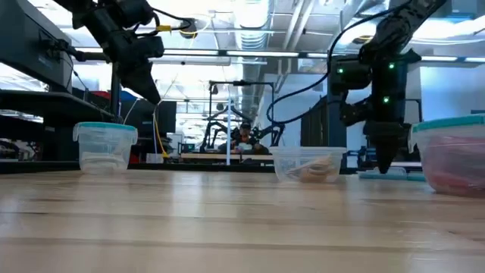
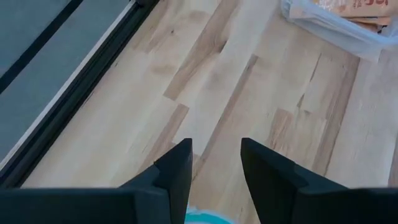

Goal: Sort candy
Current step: Close the rectangular transparent bin

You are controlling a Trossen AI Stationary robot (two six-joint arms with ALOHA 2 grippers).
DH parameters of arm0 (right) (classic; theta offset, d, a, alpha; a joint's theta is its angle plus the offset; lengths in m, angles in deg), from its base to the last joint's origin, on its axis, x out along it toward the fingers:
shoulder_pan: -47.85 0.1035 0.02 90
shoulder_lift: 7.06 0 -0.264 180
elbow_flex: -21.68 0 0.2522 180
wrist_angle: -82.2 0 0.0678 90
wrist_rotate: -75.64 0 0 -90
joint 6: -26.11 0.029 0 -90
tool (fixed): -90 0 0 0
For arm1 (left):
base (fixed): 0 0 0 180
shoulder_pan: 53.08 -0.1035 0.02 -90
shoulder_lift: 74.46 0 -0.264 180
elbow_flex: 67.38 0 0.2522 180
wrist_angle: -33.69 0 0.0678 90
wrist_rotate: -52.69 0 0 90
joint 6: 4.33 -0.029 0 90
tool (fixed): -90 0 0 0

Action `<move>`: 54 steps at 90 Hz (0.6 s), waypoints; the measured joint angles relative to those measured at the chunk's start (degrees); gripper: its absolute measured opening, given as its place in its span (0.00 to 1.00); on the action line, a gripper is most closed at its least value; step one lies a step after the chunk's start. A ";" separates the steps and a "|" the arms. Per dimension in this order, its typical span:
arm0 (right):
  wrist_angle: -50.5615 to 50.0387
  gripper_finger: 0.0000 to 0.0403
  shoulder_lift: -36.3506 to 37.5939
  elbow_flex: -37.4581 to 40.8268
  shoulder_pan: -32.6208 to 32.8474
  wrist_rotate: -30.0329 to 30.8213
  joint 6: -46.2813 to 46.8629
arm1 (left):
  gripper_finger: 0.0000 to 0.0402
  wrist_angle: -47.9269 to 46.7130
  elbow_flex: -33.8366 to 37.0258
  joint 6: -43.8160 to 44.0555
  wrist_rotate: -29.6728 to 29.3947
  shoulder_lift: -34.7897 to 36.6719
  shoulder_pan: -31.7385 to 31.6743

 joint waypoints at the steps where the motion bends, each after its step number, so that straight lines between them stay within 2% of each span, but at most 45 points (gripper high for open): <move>1: -0.06 0.39 -0.11 0.00 0.01 0.01 0.00 | 0.31 -0.01 0.00 0.01 0.00 0.00 0.00; 25: 0.11 0.28 -5.60 -0.24 -0.24 0.90 -1.81 | 0.31 -0.29 0.00 0.69 0.00 -0.02 0.31; 32: 0.06 0.22 -6.71 -0.26 -0.29 1.00 -1.99 | 0.31 -0.39 0.00 0.74 -0.01 -0.02 0.62; 43: -1.35 0.05 -5.95 -1.16 0.80 1.66 -2.57 | 0.31 -0.17 0.00 0.73 -0.02 -0.02 0.96; 54: -8.07 0.03 -3.51 -4.54 1.34 1.55 -3.11 | 0.31 0.44 0.00 0.74 0.00 -0.02 0.98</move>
